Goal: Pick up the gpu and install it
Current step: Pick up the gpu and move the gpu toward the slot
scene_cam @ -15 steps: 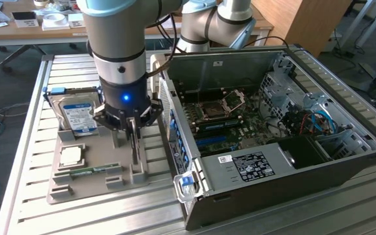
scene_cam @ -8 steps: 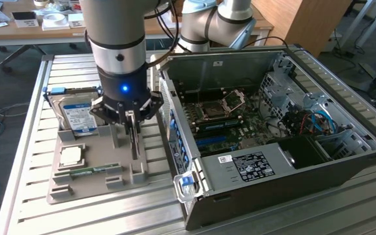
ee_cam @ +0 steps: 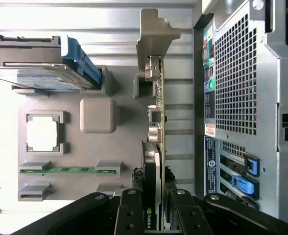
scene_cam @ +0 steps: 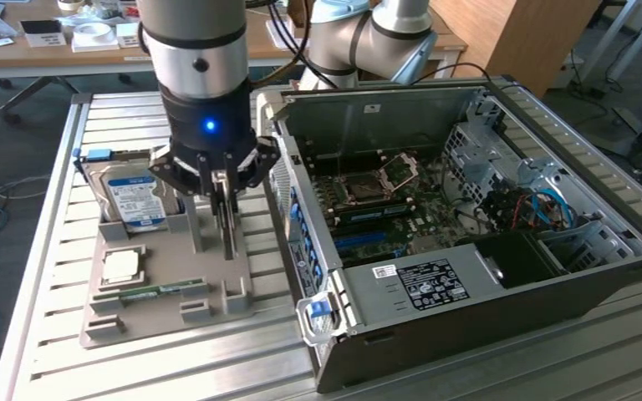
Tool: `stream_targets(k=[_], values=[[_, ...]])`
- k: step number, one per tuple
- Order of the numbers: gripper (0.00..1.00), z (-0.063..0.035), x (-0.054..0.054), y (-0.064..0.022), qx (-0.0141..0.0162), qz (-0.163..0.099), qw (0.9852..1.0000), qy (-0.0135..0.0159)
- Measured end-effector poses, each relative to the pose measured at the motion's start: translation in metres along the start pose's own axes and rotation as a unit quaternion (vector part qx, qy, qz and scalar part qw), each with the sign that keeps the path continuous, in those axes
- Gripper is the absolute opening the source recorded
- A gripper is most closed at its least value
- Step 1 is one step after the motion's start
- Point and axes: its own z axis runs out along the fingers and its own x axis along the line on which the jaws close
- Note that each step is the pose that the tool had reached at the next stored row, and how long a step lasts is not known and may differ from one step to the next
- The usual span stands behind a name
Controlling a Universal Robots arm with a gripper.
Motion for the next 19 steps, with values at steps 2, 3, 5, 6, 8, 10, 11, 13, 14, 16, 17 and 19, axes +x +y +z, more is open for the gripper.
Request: stream_targets(k=[2,3,5,6,8,10,11,13,14,16,17,19], values=[[0.27,-0.0062,0.0,0.0003,0.0,0.0,1.0,0.0],[0.27,-0.0093,0.0,0.0005,0.0,0.0,1.0,-0.0001],[0.27,-0.014,0.0,0.0007,0.0001,0.0,1.0,-0.0001],[0.27,-0.016,0.0,0.0008,0.0,0.0,1.0,-0.0001],[0.27,-0.0207,0.0,0.0011,0.0,0.0,1.0,-0.0001],[0.27,-0.0259,-0.001,0.0014,-0.0001,0.0,1.0,-0.0001],[0.27,-0.0288,-0.001,0.0015,-0.0001,0.0,1.0,-0.0001],[0.27,-0.035,-0.001,0.0019,-0.0001,0.0,1.0,-0.0001],[0.27,-0.0383,-0.001,0.002,0.0,0.0,1.0,-0.0001],[0.27,-0.0444,-0.001,0.0023,0.0,0.0,1.0,-0.0001],[0.27,-0.0465,-0.001,0.0025,-0.0001,0.0,1.0,-0.0001],[0.27,-0.0508,-0.001,0.0027,0.0,0.0,1.0,-0.0001]])
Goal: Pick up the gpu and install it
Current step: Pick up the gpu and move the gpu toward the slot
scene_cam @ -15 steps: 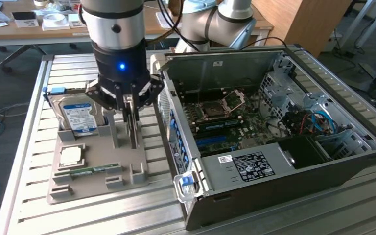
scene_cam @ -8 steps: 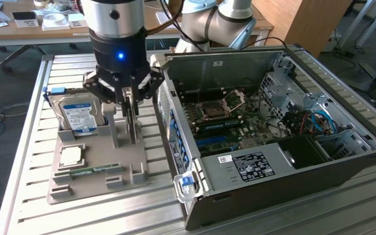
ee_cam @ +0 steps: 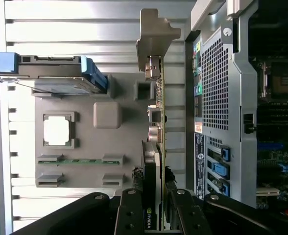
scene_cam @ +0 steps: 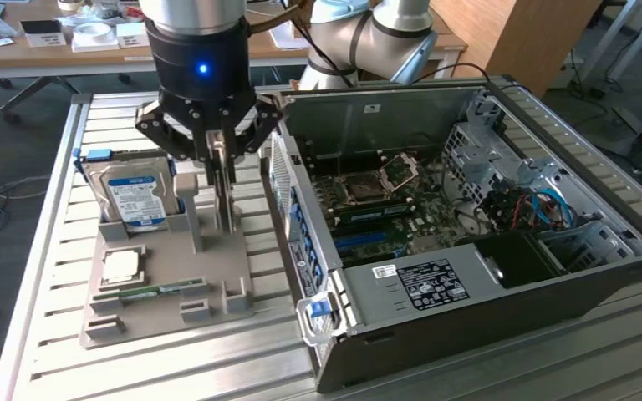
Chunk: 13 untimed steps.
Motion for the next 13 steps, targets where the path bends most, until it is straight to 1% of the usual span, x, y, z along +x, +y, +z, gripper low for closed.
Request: stream_targets(k=[3,9,13], values=[[0.27,-0.0072,0.0,0.0004,0.0,0.0,1.0,-0.0001],[0.27,-0.0255,-0.001,0.0013,-0.0001,0.0,1.0,-0.0001],[0.27,-0.0344,-0.001,0.0018,-0.0001,0.0,1.0,-0.0001]])
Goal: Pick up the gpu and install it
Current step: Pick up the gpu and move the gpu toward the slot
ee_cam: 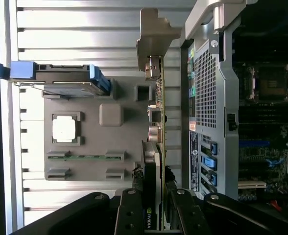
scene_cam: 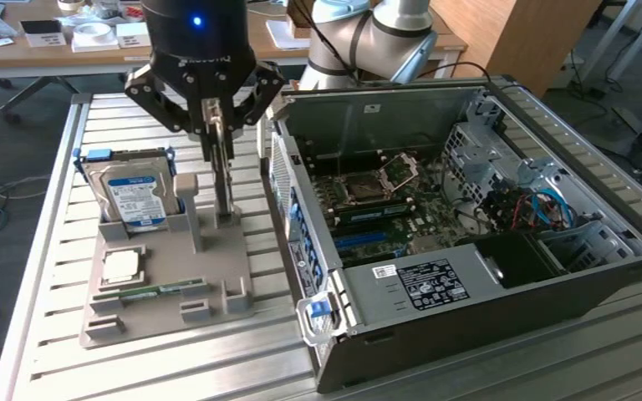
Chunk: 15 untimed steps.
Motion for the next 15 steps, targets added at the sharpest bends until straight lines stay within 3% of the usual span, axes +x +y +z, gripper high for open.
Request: stream_targets(k=[6,15], values=[[0.27,-0.0095,-0.0003,0.0005,0.0,0.0,1.0,0.0],[0.27,-0.0108,-0.0003,0.0006,0.0002,0.0,1.0,0.0001]])
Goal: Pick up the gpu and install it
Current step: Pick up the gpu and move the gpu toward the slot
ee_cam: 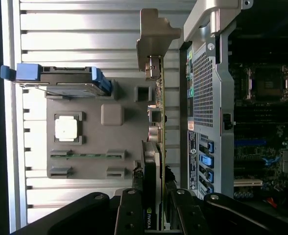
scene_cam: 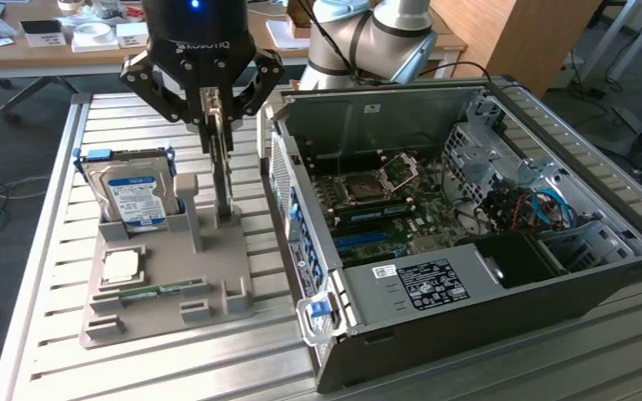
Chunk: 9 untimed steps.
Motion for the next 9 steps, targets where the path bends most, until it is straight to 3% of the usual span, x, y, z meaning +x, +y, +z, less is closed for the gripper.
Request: stream_targets(k=[9], values=[[0.27,-0.0033,-0.0004,0.0003,-0.0002,0.0,1.0,-0.0001]])
